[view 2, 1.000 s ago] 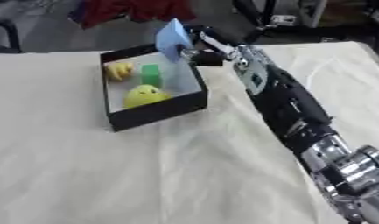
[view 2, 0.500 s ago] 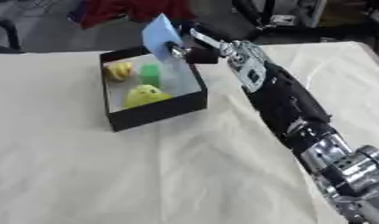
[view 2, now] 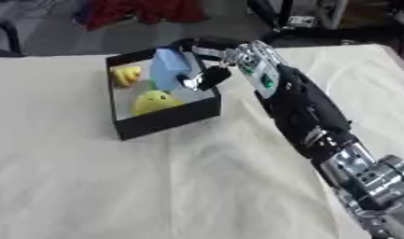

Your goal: Pick up objects on the table and place them in the box.

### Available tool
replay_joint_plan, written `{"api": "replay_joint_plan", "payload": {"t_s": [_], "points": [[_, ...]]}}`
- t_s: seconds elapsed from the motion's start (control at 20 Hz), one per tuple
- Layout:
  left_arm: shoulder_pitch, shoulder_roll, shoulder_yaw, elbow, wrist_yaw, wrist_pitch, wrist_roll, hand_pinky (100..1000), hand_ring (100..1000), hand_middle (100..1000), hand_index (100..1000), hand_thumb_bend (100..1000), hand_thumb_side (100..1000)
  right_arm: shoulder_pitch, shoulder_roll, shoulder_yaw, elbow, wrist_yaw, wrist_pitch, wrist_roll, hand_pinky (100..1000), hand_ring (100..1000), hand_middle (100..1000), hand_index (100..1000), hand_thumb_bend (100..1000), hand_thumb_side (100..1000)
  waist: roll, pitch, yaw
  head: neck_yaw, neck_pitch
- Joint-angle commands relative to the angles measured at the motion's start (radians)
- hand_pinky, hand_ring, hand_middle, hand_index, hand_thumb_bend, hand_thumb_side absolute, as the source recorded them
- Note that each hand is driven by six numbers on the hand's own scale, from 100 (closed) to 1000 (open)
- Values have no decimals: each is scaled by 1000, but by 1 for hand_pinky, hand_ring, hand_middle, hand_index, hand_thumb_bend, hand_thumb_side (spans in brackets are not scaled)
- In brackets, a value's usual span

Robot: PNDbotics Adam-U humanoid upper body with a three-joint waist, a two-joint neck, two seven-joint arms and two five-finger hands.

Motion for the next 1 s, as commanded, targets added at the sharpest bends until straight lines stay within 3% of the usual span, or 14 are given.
{"api": "replay_joint_plan", "payload": {"t_s": [0.05, 1.0], "points": [[-16, 10, 7, -13, 1, -1, 4, 663, 567, 588, 808, 796, 689, -18, -18, -13, -12, 29, 0, 23, 1000, 987, 1000, 1000, 100, 100, 3, -6, 0, 3, -2], [-16, 10, 9, -14, 1, 0, 7, 662, 564, 587, 808, 800, 688, -16, -21, -19, -9, 30, 7, 9, 1000, 992, 1000, 1000, 100, 100, 3, -5, -2, 4, -2]]}}
